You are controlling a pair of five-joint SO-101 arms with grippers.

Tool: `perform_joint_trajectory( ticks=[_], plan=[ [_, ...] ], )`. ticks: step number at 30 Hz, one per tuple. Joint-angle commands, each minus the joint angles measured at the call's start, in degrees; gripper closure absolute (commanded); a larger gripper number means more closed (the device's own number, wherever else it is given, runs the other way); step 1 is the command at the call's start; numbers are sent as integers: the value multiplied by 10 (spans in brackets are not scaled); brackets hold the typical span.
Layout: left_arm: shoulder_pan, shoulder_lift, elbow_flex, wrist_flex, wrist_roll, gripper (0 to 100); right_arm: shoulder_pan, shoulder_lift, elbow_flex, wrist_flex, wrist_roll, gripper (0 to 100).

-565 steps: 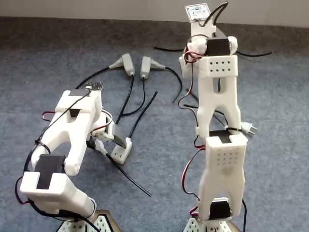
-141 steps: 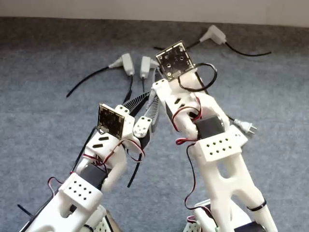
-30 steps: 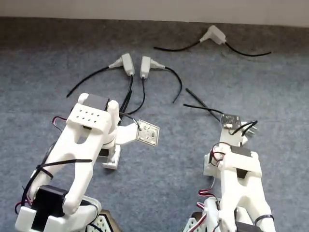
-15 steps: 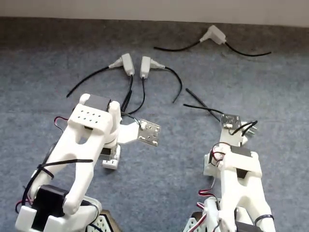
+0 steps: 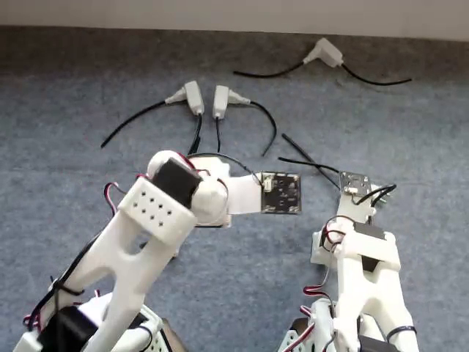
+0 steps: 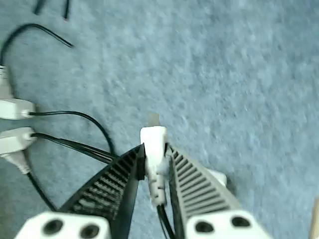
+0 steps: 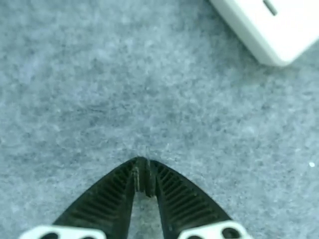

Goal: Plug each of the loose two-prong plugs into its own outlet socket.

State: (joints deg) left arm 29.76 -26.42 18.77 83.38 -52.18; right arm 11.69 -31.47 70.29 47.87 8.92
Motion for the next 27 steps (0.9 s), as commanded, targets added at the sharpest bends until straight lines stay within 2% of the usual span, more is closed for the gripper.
perform_joint_trajectory(
  ticks=[1,6,17,22,27],
  plan=[
    [30,-73,27,-114,96,994,15,-6,-3,-63,-9,991],
    [93,-138,123,-290,170,994,15,-7,-10,-72,-9,991],
    [150,-153,310,-639,196,994,16,-7,-128,-72,-5,991],
    [147,-153,344,-745,315,994,28,-7,-207,-72,-4,991],
    [159,-153,379,-816,363,994,47,-7,-284,-101,-4,991]
  ],
)
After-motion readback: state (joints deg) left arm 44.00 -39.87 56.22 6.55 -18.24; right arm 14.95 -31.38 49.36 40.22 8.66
